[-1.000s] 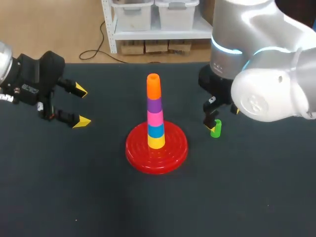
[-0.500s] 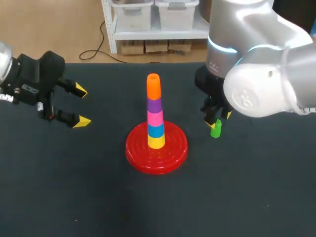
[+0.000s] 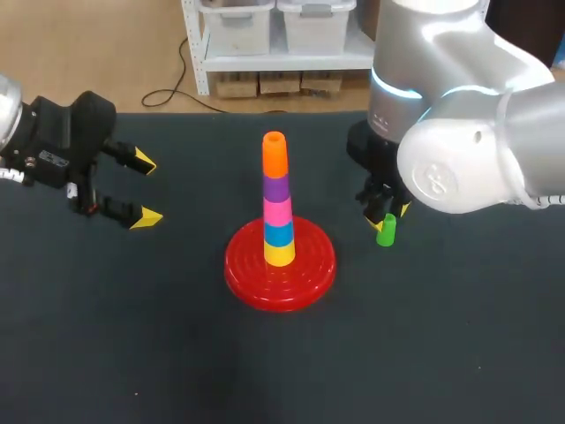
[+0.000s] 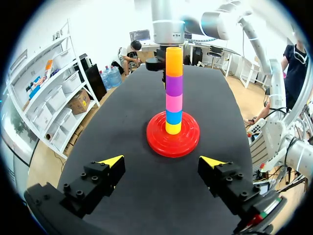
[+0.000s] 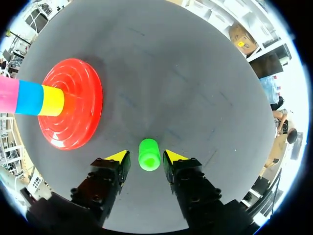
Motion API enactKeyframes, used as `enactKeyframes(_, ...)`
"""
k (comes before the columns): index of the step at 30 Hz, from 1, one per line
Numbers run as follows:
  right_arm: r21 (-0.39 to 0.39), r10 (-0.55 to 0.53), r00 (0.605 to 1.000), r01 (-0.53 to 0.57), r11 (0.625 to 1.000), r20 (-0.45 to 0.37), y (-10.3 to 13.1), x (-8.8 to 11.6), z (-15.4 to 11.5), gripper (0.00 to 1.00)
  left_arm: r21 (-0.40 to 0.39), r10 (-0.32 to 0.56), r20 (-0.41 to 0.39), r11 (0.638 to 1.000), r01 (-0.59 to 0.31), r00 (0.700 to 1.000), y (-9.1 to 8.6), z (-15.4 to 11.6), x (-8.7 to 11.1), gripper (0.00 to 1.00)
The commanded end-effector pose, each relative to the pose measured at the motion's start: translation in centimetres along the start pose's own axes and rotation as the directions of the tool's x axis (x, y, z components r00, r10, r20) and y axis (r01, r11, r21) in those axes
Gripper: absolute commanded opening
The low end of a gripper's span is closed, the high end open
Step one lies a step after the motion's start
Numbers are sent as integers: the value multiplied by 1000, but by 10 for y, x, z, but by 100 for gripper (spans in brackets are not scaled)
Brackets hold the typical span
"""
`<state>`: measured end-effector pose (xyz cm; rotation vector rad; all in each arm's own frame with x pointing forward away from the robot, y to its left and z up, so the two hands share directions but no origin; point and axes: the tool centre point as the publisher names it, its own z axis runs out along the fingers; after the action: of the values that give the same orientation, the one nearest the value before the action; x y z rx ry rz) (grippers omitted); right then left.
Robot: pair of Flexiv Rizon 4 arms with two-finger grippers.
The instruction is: Pick up and stack the cylinders on the red base in this order: pink,purple,orange,green
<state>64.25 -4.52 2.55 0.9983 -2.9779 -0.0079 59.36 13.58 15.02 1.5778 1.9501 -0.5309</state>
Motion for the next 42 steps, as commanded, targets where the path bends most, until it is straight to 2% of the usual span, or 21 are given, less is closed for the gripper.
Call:
enactKeyframes(1,-2,3,1000,-3,1000,0,-1,-1,3,44,2,1,1,1000,-1,1000,1,0,1,100)
enactKeyframes(16,-5,17,1000,-17,1000,4,-6,-3,2,37,2,1,1,1000,-1,1000,1,0,1,100)
enactKeyframes(17,-6,18,1000,-18,1000,5,-6,-3,2,35,2,1,1,1000,-1,1000,1,0,1,100)
enactKeyframes(22,-1,15,1000,-15,1000,-1,-6,-3,2,0,2,1,1,1000,-1,1000,1,0,1,100)
enactKeyframes(26,5,19,1000,-19,1000,-4,-6,-2,-2,0,2,1,1,1000,-1,1000,1,0,1,100)
enactKeyframes(32,25,-10,1000,10,1000,-2,0,-6,-41,0,2,1,1,1000,-1,1000,1,0,1,100)
enactKeyframes(42,61,-102,993,99,993,54,15,-19,-151,0,2,1,1,1000,-1,1000,1,0,1,100)
